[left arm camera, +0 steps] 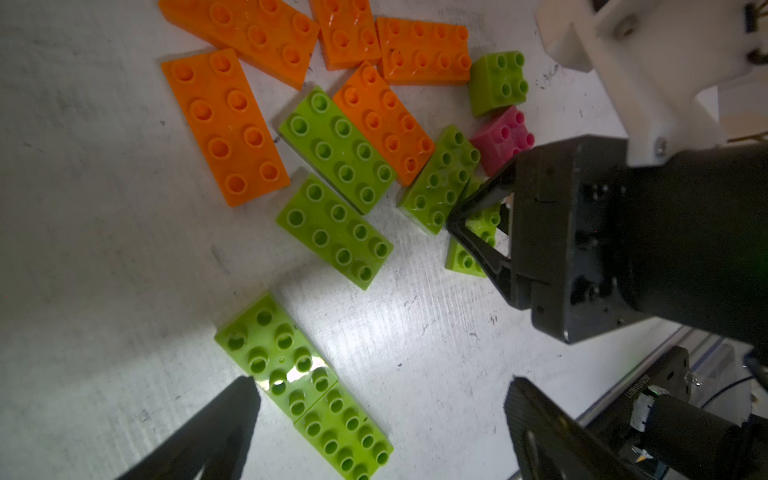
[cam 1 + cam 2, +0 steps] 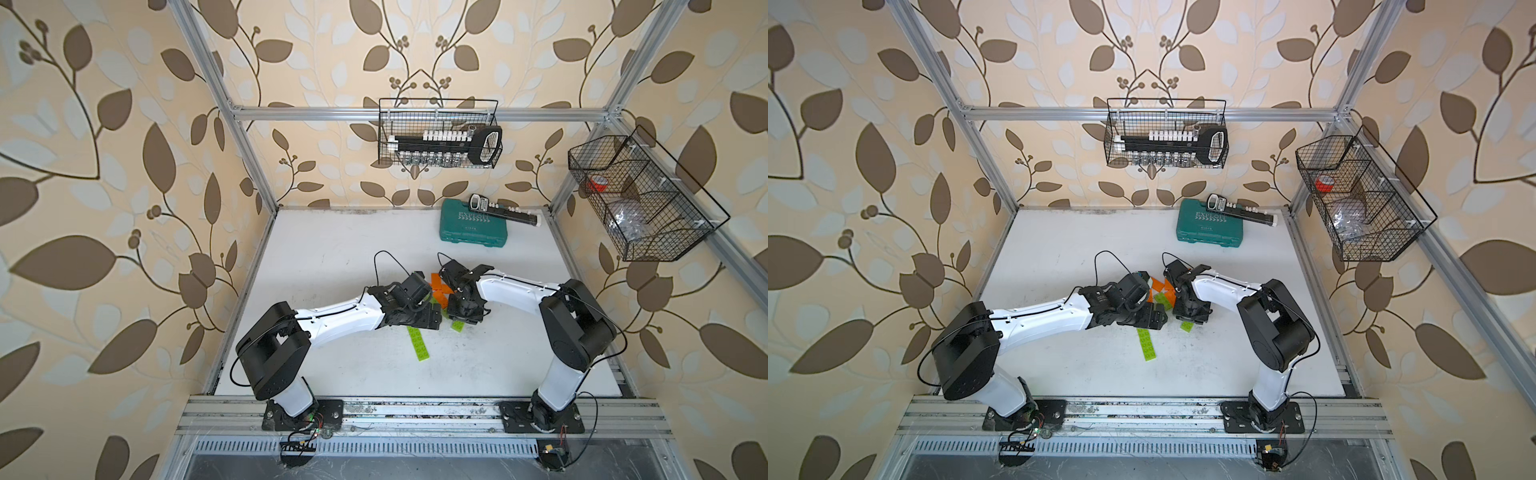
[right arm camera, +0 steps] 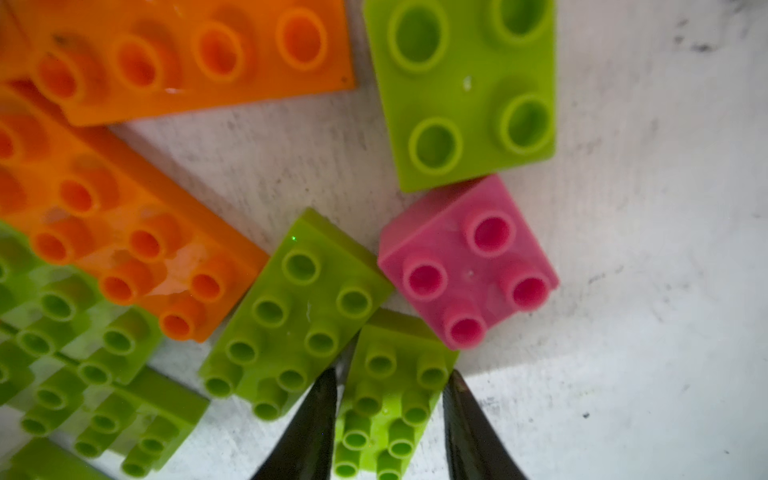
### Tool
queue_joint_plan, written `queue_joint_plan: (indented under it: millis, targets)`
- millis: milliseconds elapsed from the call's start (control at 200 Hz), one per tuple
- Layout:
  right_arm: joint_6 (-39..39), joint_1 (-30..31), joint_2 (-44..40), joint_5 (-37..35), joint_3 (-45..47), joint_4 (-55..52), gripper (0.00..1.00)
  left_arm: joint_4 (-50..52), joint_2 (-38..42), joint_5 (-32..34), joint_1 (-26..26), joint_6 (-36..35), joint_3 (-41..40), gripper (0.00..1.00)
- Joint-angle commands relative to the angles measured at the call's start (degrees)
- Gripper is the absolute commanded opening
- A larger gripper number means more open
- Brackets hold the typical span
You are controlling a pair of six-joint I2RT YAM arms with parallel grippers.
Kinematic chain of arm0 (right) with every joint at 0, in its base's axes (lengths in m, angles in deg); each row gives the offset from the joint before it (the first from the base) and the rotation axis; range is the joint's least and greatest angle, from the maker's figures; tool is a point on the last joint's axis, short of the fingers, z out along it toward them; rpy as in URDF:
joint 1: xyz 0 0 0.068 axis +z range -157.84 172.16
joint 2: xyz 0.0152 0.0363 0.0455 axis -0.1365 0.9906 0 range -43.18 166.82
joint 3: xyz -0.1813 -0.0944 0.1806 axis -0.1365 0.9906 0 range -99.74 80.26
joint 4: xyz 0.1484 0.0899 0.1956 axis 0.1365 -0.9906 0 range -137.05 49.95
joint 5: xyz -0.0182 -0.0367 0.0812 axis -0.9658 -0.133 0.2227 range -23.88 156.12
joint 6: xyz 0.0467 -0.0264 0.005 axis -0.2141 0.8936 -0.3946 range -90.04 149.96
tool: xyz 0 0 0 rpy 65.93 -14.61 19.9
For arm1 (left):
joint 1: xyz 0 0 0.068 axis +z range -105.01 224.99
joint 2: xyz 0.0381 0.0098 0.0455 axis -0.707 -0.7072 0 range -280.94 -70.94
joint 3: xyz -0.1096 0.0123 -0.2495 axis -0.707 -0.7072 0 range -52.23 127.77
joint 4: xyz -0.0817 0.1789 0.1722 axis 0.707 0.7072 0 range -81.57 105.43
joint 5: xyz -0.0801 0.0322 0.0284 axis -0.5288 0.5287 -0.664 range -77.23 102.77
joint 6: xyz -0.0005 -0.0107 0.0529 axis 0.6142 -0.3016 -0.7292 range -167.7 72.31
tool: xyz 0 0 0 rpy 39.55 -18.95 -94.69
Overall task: Assemble a small pinwheel with lego
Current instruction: Pick up the lego brick from the center of the board.
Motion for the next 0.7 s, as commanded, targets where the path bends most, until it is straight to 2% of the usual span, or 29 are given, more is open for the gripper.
queue_joint_plan:
  millis: [0, 240, 360, 550, 695]
  targets:
    - [-0.53, -0.33, 1.52, 0.98, 1.2, 0.65, 0.38, 0.33, 2.35, 1.26, 0.77, 0.72, -0.8, 0.95]
    - [-0.12, -0.48, 0.98, 2.16, 2.18, 1.58, 0.32, 0.15, 2.81, 0.7, 1.72, 0.8, -1.16, 0.95]
    - [-0.03, -0.55, -2.15, 2.19, 4.2, 2.52, 0.3, 0.66, 2.97, -0.18, 1.76, 1.02, -0.65, 0.95]
    - [8.91, 0.11, -8.07, 2.78, 7.61, 4.38, 0.27, -0.6, 2.09, -3.09, 0.35, 2.58, -0.56, 0.95]
    - [16.19, 4.7, -10.74, 1.81, 7.67, 3.56, 0.27, -2.39, 1.7, -4.88, -1.41, 4.79, -1.67, 0.95]
